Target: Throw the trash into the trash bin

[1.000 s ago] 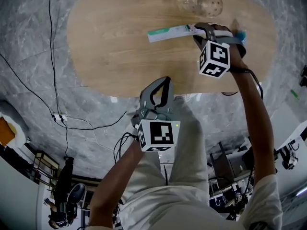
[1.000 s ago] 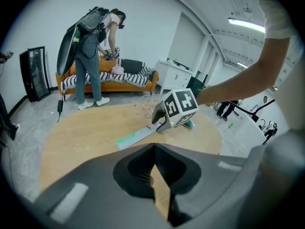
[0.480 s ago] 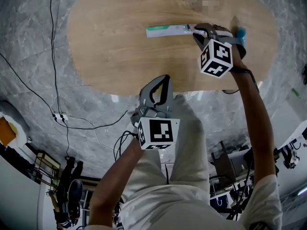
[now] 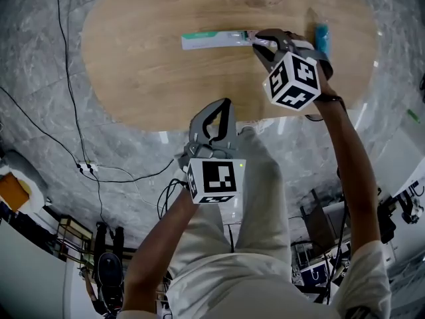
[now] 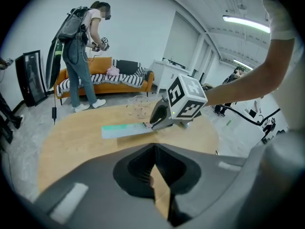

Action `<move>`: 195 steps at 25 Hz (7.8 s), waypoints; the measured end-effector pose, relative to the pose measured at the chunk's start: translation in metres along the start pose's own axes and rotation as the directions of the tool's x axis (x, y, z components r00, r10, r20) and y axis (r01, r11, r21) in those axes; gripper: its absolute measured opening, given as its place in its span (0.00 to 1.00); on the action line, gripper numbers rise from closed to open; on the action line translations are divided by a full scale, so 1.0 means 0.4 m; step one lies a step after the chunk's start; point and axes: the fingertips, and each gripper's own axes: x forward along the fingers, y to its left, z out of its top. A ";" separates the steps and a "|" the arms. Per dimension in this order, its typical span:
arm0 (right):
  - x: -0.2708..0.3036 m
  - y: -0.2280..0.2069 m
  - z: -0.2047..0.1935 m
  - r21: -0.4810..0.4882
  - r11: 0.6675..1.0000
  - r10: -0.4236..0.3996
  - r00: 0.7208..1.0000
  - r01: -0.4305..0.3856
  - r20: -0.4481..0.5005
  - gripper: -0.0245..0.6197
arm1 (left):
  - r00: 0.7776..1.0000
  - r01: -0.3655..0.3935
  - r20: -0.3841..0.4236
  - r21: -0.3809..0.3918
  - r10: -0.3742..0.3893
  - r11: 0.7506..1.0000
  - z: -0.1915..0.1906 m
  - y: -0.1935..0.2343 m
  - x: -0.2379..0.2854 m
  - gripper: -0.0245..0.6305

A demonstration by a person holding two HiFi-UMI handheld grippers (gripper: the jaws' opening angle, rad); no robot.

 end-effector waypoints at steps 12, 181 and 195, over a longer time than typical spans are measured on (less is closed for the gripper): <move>-0.136 0.044 0.002 0.288 0.954 0.038 0.987 -0.082 0.154 0.21 | 0.999 0.032 0.000 0.061 -0.032 0.998 0.015 -0.105 0.020 0.04; -0.226 0.007 -0.511 0.872 0.354 -0.436 0.885 0.338 -0.165 0.53 | 0.959 0.284 -0.114 0.387 -0.260 0.877 0.164 -0.339 0.198 0.04; -0.186 -0.011 -0.506 0.917 0.235 -0.461 0.867 0.324 -0.188 0.09 | 0.954 0.299 -0.125 0.392 -0.271 0.870 0.135 -0.262 0.226 0.04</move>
